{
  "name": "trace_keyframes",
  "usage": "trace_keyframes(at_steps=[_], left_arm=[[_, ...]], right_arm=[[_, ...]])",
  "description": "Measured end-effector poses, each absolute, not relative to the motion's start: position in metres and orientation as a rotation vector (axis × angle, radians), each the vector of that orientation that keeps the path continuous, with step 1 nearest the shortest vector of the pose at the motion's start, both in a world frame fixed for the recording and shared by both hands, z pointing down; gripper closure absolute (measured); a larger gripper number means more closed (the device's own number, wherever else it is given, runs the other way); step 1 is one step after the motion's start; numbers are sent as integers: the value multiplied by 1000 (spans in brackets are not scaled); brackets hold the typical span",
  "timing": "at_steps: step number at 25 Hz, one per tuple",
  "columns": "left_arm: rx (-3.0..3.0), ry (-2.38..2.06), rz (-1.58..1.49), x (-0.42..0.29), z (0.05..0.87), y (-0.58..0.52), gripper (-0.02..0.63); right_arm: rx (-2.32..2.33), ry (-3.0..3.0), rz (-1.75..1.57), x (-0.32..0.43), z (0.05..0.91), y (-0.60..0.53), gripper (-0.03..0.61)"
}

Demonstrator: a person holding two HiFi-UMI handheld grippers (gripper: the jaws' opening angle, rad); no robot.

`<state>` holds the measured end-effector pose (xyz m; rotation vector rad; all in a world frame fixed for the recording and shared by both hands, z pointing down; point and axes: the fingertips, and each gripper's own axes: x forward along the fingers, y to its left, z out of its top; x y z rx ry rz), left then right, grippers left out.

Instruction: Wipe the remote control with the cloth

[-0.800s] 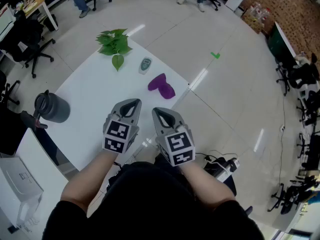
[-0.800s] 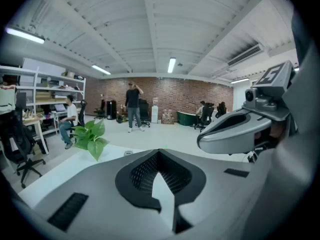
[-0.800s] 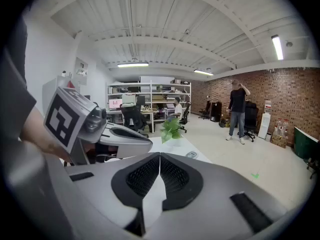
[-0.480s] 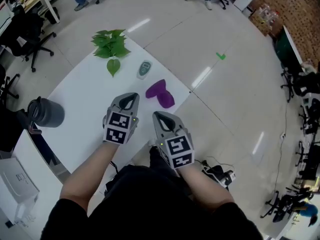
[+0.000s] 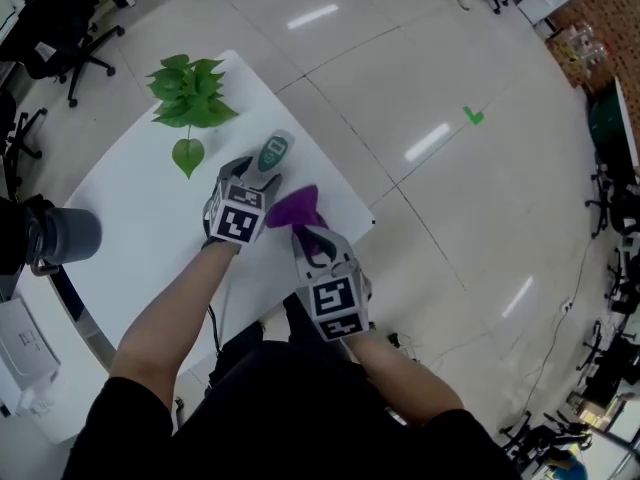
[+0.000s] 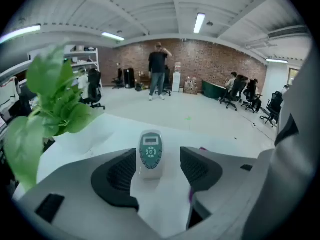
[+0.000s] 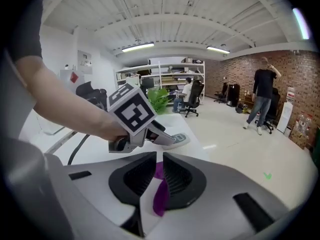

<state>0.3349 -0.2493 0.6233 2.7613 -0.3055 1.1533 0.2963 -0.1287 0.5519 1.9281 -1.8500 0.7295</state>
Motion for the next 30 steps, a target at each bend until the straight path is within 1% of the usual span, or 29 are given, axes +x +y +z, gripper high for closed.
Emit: trace_keyframes(at_steps=[3,4,7,10,11,13,15,16,22,28,30], left_arm=[[2716,-314,1256,351,659,-259,308],[2703,-315,1278,354,668,-261,308],[2672,-309,1319,359,683,-267,308],[2659,-304,1302,368,685,-271,302],[2655,-301,1293,371,685,-272,302],[2642,-296,1281,373,684,-273,305],[2632,-289,1278,375,680,-271,336],[2633,-289,1280,376,680,-270,337],[2672,-304,1263,372,669,-261,337],[2762,-291,1201,354,629,-247,337],[2780,-291,1179,343,618,-242,339]], right_arm=[[1898,-1847,768,308,572,-133,453],[1887,-1843,781,311,579,-134,421],[1853,-1831,830,315,597,-136,354],[1825,-1821,854,318,613,-137,341],[1815,-1822,863,318,619,-138,325],[1794,-1820,884,316,632,-138,325],[1766,-1809,898,315,642,-138,321],[1750,-1801,903,315,647,-138,290],[1685,-1730,915,317,675,-136,290],[1654,-1708,921,318,690,-142,289],[1667,-1701,908,319,687,-143,389]])
